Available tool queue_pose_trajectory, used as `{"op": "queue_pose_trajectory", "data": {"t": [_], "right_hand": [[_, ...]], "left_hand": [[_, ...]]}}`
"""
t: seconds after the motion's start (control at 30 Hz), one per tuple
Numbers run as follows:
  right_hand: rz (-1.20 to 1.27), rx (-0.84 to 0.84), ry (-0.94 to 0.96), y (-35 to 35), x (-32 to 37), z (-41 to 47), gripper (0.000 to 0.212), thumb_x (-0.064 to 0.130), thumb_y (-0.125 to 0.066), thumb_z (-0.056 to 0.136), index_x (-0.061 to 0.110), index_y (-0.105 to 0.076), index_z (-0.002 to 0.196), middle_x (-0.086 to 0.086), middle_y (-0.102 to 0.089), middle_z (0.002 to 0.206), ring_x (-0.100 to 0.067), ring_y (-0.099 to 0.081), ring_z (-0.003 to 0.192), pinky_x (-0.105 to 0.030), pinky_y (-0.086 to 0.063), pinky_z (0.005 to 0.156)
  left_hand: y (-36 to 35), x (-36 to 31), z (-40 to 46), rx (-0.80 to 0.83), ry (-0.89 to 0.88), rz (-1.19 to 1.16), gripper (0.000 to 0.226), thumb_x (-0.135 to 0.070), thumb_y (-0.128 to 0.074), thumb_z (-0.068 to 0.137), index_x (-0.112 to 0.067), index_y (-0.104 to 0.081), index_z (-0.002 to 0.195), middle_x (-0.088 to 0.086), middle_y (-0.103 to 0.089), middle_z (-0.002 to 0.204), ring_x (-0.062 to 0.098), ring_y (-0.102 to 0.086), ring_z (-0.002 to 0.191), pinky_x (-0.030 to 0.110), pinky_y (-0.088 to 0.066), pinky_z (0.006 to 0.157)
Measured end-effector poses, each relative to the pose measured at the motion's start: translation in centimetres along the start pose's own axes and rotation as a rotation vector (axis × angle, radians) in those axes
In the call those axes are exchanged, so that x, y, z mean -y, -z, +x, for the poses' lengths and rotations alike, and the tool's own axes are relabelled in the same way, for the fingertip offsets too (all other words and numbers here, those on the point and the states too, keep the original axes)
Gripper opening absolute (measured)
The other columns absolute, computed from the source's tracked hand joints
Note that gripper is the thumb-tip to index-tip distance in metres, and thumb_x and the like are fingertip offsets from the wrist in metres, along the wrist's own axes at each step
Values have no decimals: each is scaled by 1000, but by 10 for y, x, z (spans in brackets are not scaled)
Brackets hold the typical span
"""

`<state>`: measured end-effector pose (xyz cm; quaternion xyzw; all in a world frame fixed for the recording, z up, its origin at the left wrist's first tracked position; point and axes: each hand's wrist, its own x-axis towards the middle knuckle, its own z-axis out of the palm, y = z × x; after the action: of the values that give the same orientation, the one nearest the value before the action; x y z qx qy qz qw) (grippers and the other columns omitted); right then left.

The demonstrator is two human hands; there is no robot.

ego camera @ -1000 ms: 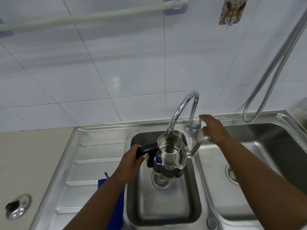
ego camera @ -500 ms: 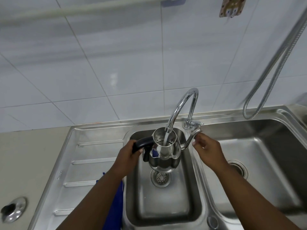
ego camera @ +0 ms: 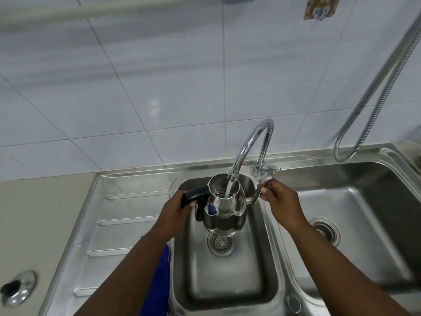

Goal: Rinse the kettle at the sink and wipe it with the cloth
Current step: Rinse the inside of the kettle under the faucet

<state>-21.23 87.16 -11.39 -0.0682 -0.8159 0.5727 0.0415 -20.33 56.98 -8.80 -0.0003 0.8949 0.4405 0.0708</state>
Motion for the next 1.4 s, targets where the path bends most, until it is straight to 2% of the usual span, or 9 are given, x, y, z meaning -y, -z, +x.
{"op": "queue_pose_trajectory", "data": {"t": [0.3,0.5,1.07,1.4], "right_hand": [[19,1,-3,0,2,1,12,5,-61,92,10,-71,95,-6,-75,89,-10,-72,83,-46,-58,91],[22,-2,-8,-1,-1,3,11,6,-60,92,9,-71,95,-8,-75,90,-17,-73,87,-48,-57,91],[33,12,-19,-3,-5,6,13,6,-61,92,13,-71,95,-7,-75,91,-20,-73,89,-51,-57,91],[29,13,-21,-4,-6,9,12,8,-61,92,16,-71,94,-7,-75,89,-20,-73,89,-52,-56,91]], "left_hand": [[1,-2,2,0,-14,-7,16,-15,-59,92,-19,-54,107,-4,-61,88,7,-57,80,20,-41,67],[0,-3,4,-7,-24,12,15,-15,-59,92,-19,-52,105,-8,-59,84,5,-57,78,18,-41,66],[1,0,6,-4,-2,-10,18,-15,-59,92,-21,-52,108,-6,-60,90,3,-57,84,15,-40,69],[0,2,7,4,-12,0,15,-16,-58,93,-17,-53,108,0,-61,92,10,-57,82,17,-40,68]]}}
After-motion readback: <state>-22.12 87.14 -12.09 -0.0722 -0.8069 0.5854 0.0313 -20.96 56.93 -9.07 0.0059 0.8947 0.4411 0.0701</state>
